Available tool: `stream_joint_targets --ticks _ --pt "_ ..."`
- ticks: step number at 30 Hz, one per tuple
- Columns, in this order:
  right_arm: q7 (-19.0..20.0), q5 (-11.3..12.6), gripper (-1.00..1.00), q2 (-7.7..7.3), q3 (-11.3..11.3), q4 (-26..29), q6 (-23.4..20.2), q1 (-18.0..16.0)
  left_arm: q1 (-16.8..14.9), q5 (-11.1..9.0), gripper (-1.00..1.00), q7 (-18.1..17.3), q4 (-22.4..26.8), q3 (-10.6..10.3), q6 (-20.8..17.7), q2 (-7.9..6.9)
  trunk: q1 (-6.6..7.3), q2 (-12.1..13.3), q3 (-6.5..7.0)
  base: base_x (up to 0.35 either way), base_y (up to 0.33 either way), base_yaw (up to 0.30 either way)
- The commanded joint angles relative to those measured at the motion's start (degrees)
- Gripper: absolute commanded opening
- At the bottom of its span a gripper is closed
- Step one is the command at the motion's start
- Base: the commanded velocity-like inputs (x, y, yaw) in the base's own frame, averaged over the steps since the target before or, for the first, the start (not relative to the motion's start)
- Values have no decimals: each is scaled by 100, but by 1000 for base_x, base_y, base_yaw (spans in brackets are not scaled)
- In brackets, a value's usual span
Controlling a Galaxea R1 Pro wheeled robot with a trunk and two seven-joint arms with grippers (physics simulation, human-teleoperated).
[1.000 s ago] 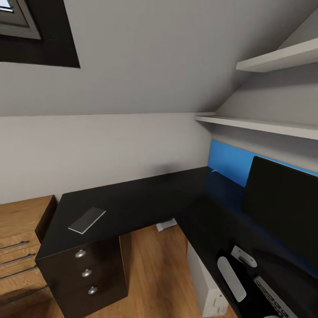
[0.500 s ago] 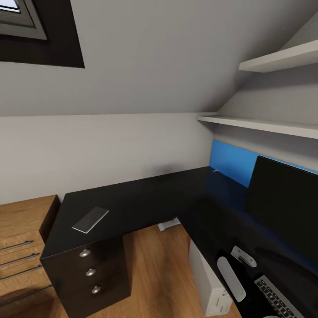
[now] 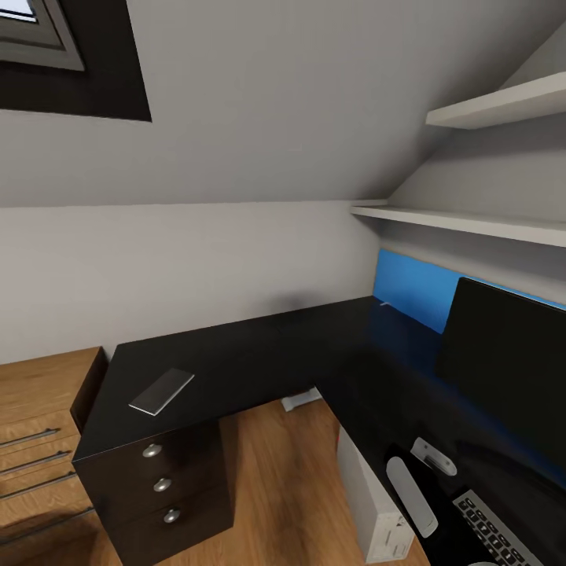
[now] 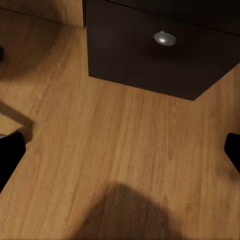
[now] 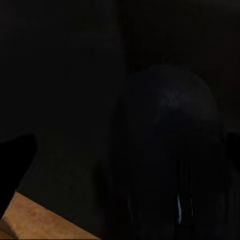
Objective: In the bedroom, organize the workspace by keeping the computer under the desk, ensuring the monitor is on the desk, placing the keyboard on the desk next to the monitor, placing the mouse on the desk next to the keyboard, moving the folder from the swivel chair onto the desk next to the mouse, stacking the notebook on top of the folder with the pen on top of the notebook, and positioning the swivel chair next to the desk.
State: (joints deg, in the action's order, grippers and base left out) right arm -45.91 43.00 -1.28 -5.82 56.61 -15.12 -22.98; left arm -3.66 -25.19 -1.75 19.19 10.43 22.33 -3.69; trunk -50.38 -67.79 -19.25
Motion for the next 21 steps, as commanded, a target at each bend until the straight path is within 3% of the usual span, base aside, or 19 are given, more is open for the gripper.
stream_joint_targets --ticks 1,21 --pt "-41 18 100 -9 -18 8 -34 -4 -3 -48 100 -18 -3 -3 12 0 0 -4 -7 0 0 0" --pt "-58 -46 100 -9 -22 71 18 -4 -3 -48 100 -18 -7 -6 8 0 0 -4 -7 0 0 0"
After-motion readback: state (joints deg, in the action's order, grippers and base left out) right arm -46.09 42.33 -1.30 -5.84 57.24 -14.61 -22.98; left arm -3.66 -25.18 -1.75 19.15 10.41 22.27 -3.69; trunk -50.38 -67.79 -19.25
